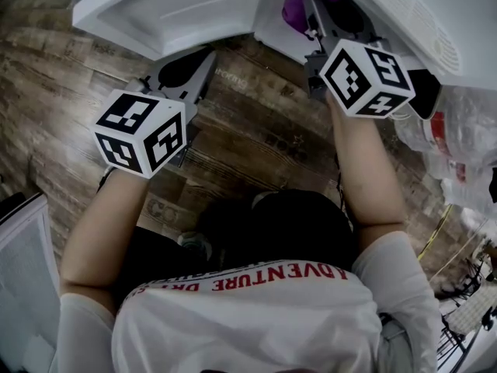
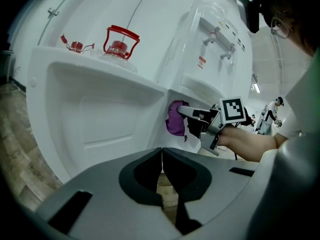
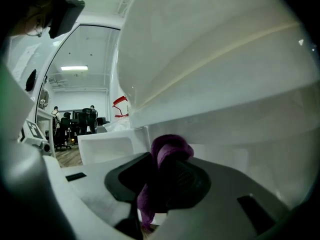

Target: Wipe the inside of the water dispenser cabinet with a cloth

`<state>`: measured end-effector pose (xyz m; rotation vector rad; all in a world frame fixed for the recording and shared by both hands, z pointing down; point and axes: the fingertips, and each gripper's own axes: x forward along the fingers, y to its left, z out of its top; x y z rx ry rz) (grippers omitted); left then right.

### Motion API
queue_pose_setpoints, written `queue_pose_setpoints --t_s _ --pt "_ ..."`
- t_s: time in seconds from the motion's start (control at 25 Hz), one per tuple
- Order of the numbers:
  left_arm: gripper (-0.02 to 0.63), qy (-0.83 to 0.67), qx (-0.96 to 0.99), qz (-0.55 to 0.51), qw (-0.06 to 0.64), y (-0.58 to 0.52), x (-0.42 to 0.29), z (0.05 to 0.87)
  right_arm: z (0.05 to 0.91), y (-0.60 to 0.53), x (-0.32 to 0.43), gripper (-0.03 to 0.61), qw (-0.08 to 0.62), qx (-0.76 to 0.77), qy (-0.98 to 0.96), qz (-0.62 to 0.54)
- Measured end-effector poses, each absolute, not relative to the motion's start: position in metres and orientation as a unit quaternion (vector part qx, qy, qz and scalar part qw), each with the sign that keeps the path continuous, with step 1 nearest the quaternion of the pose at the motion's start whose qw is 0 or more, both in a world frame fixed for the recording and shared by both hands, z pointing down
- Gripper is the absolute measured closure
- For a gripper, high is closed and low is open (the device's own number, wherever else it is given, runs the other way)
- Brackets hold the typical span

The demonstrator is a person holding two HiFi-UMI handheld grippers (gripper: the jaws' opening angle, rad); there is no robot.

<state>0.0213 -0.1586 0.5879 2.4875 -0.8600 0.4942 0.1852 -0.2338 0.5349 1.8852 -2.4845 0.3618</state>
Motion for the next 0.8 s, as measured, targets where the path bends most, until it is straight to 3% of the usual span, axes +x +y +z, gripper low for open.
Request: queue_pose_setpoints --t_s 0.28,0.6,0.8 --pt "0.586 -0.307 0.905 0.169 0.242 -0.16 0.015 0.589 0.54 -0.205 0.185 0.476 -0.014 0.586 -0.796 0.149" --pt "0.586 -0.319 0.89 0.133 0.296 -0.159 -0.001 0.563 0.523 -0.172 0.134 0.476 0.043 0.519 -0.835 0.176" --pt "0.586 -0.335 0.874 0.123 0.332 -0.136 -0.022 0.509 0.465 -0.145 0.1 0.479 0.067 0.475 -0.852 0.207"
